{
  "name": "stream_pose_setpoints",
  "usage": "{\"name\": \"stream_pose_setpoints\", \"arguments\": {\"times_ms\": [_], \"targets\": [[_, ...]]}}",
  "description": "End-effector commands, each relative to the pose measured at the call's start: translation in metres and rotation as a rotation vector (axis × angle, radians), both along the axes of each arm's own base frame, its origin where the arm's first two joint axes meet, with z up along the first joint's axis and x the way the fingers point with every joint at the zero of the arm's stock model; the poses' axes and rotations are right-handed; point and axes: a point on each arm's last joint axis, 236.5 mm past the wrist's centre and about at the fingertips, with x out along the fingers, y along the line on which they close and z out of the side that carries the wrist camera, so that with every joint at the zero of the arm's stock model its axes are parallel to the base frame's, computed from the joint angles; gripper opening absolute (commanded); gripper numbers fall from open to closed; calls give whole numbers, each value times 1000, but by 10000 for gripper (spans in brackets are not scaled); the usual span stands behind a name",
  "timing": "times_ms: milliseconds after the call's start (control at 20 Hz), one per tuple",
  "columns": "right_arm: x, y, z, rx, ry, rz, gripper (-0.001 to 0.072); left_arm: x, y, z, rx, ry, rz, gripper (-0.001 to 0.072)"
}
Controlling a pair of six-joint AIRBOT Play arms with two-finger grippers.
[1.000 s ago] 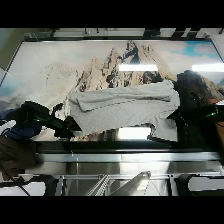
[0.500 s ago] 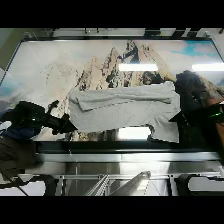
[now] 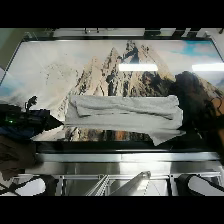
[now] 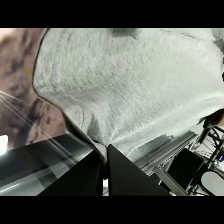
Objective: Fold the shirts.
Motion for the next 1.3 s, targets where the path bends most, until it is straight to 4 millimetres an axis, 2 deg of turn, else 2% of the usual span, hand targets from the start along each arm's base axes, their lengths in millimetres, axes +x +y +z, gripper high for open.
{"name": "stream_pose_setpoints", "arguments": {"times_ms": [0,50,150,300,400,450,550,750,850,1000,1150,1250], "targets": [[-30,20,-5,23,47,5,13,-3,-8,3,-5,-12,-40,29],[-29,20,-1,15,20,8,13,-2,-9,5,-4,-17,-47,28],[-8,20,19,19,-88,-16,13,10,-7,17,6,-55,-60,29],[41,17,63,68,-264,-80,12,48,9,48,61,-154,-35,27],[78,5,79,70,-360,-139,13,69,15,64,86,-204,-37,22],[91,-4,75,55,-368,-164,13,78,14,65,87,-204,-41,22],[110,-15,53,38,-353,-190,13,96,6,58,76,-186,-76,21],[142,-36,-4,-18,-395,-232,14,136,-21,27,59,-131,-150,20],[157,-43,-20,-27,-449,-250,14,149,-21,7,101,-89,-180,20],[177,-53,-33,-55,-534,-283,15,156,-4,-27,199,16,-199,20],[187,-55,-35,-63,-581,-297,15,166,-2,-40,195,31,-197,20],[188,-52,-35,-62,-582,-295,15,168,-8,-45,190,39,-221,20]]}}
